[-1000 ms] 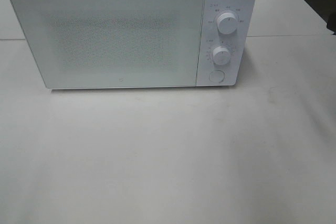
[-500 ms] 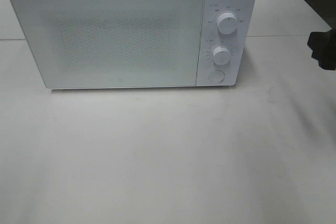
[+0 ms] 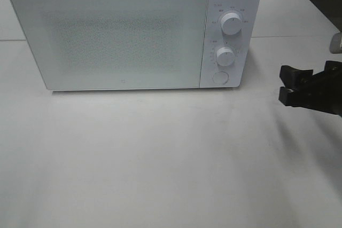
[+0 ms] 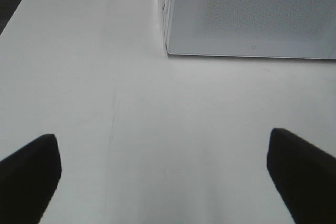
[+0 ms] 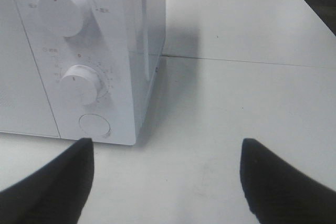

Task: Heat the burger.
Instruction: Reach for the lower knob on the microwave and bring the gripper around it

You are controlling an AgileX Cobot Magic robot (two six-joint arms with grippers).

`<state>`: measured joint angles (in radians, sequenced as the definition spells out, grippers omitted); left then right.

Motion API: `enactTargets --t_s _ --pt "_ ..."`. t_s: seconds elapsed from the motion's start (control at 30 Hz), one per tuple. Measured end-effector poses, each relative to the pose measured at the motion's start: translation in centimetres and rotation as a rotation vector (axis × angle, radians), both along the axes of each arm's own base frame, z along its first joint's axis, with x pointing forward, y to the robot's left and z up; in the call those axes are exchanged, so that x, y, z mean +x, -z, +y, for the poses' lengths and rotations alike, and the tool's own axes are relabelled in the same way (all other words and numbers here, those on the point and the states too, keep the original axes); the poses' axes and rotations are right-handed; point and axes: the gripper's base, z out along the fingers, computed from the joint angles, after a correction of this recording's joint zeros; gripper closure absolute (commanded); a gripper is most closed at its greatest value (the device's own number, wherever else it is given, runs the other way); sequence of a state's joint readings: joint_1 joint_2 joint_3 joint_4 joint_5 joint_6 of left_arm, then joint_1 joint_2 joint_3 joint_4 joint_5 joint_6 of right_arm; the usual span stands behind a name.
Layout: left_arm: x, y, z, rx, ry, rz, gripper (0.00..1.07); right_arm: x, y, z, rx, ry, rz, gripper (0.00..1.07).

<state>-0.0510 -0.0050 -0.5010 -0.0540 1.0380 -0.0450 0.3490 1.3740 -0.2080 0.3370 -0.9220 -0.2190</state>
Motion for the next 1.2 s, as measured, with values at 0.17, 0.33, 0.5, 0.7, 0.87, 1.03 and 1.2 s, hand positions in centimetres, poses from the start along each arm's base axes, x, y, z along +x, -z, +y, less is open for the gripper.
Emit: enactTargets --t_s 0.17,0.33,0.5,0.7,0.87,1.03,1.2 --pt "0.0 0.0 0.0 -0.001 0.001 0.0 0.06 -0.1 0.5 1.4 -0.027 0.001 -0.032 0.34" --pt "0.0 0.0 0.0 -0.001 0.001 0.0 0.06 -0.5 1.1 2.9 -0.056 0.02 -0.06 0.34" --pt "0.0 0.0 0.0 -0.001 0.001 0.0 0.06 -0.3 1.5 4.5 -0.063 0.065 -0.054 0.34" --pt "0.0 0.0 0.0 -0.001 0.001 0.0 0.06 0.9 1.8 6.9 -0.056 0.081 -0.057 0.34" --pt "0.0 0.0 0.0 -0.001 0.001 0.0 0.06 1.8 1.8 8.0 -0.044 0.091 -0.061 0.34" --pt "0.0 0.0 0.0 -0.001 0.001 0.0 0.06 2.3 1.8 8.5 -0.036 0.091 -0.069 0.34" --pt "0.0 0.0 0.0 -0.001 0.001 0.0 0.06 2.5 1.6 8.7 -0.03 0.091 -0.075 0.34"
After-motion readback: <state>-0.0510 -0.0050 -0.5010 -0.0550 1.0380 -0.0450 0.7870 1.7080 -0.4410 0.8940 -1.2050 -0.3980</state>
